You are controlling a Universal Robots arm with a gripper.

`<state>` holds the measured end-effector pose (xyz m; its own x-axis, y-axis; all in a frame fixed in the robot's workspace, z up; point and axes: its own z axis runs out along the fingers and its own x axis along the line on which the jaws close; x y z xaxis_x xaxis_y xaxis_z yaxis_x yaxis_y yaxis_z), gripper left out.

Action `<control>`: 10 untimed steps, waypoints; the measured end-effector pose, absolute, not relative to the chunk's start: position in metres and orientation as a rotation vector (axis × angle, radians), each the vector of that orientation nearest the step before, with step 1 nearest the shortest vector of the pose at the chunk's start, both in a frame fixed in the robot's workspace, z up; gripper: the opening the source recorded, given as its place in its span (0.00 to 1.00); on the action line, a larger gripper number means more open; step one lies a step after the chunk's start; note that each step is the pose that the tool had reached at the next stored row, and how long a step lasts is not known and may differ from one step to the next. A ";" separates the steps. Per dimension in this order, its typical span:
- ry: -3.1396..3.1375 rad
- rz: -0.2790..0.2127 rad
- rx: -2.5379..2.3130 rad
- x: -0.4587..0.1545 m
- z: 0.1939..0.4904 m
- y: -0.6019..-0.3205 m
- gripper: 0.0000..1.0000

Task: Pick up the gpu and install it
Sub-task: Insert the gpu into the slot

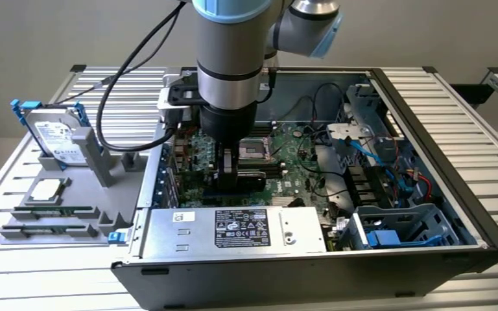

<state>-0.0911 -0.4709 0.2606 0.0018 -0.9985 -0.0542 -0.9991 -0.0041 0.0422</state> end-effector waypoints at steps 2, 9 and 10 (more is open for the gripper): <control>2.211 0.107 -2.217 -0.091 0.261 -0.471 0.55; 2.209 0.111 -2.215 -0.091 0.261 -0.473 0.45; 2.208 0.112 -2.215 -0.091 0.261 -0.473 0.45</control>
